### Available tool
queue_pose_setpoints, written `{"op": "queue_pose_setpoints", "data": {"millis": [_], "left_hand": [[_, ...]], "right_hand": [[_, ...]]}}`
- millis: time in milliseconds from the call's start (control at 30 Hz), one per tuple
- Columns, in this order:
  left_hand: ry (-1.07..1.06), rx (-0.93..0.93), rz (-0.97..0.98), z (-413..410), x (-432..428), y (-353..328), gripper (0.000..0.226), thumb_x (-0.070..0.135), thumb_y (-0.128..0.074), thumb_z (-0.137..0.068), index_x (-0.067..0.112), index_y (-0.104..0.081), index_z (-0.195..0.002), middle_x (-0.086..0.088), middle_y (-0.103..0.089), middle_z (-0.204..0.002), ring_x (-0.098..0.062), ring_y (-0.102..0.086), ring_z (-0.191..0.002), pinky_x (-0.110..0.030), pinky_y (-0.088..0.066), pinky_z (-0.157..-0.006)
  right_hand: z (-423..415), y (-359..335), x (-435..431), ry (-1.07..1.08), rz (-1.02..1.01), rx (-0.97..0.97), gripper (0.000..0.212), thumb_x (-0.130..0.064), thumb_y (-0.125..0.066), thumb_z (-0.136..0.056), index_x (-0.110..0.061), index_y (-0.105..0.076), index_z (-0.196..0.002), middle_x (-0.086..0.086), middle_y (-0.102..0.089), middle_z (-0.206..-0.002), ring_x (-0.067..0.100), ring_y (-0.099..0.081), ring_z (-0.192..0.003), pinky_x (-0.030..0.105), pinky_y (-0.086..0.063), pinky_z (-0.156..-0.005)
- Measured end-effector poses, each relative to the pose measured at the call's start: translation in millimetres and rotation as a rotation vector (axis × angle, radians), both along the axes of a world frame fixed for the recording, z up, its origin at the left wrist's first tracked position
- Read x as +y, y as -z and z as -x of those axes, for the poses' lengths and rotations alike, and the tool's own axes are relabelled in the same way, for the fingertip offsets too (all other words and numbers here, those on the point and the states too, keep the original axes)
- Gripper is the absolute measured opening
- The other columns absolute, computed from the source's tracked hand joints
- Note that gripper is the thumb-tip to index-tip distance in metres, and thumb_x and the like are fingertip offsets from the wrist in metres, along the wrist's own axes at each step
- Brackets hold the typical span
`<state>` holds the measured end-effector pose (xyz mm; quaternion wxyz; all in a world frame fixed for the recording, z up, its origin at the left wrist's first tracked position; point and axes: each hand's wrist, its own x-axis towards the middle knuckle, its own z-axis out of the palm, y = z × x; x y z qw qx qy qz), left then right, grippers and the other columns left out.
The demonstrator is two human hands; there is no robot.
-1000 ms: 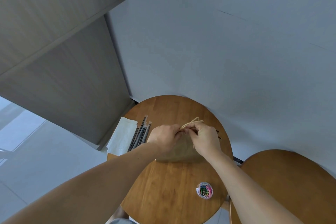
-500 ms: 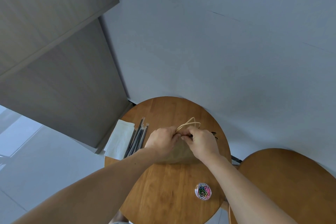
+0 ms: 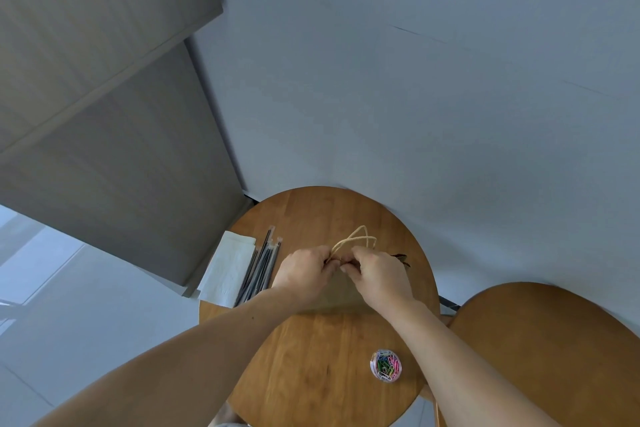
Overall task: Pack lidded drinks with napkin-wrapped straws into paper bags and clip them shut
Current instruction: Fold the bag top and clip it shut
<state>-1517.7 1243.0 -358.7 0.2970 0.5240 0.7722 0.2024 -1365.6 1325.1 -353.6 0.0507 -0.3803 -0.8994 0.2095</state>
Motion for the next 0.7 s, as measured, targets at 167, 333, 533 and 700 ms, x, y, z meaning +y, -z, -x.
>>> {"op": "queue_pose_setpoints", "data": {"millis": [167, 333, 533, 700], "left_hand": [[0.026, -0.073, 0.038, 12.7, 2.6, -13.0, 0.011, 0.033, -0.059, -0.092, 0.034, -0.068, -0.097, 0.016, -0.067, -0.084, -0.005, -0.063, -0.08, -0.026, -0.054, -0.069], [-0.066, -0.072, 0.057, 34.8, -18.3, -3.3, 0.063, 0.038, -0.075, -0.078, 0.037, -0.048, -0.135, 0.02, -0.053, -0.117, -0.001, -0.052, -0.1, -0.015, -0.043, -0.076], [-0.166, -0.18, 0.224, 45.9, -38.4, 22.1, 0.044, 0.026, -0.075, -0.077, 0.034, -0.062, -0.118, 0.011, -0.063, -0.102, -0.007, -0.061, -0.081, -0.022, -0.052, -0.064], [-0.269, -0.192, 0.218, 40.4, -40.7, 34.9, 0.006, 0.027, -0.067, -0.083, 0.03, -0.068, -0.087, 0.011, -0.058, -0.065, -0.007, -0.053, -0.056, -0.017, -0.039, -0.046]], "right_hand": [[-17.7, -4.8, -7.8, -0.037, -0.01, 0.394, 0.022, -0.028, -0.069, -0.09, -0.022, -0.07, -0.111, -0.011, -0.07, -0.109, 0.006, -0.068, -0.088, 0.027, -0.057, -0.071], [-36.8, -12.0, 6.4, 0.094, -0.163, 0.487, 0.024, -0.036, -0.061, -0.089, -0.02, -0.063, -0.106, -0.01, -0.061, -0.103, 0.0, -0.057, -0.069, 0.009, -0.047, -0.056], [-64.2, 5.6, 32.4, 0.258, 0.199, 0.177, 0.069, -0.035, -0.071, -0.085, -0.035, -0.035, -0.145, -0.016, -0.036, -0.145, 0.007, -0.051, -0.117, 0.029, -0.047, -0.095], [-69.9, 25.0, 37.4, 0.353, 0.541, 0.119, 0.059, -0.021, -0.072, -0.086, -0.033, -0.046, -0.138, -0.01, -0.063, -0.123, 0.008, -0.071, -0.088, 0.03, -0.058, -0.078]]}}
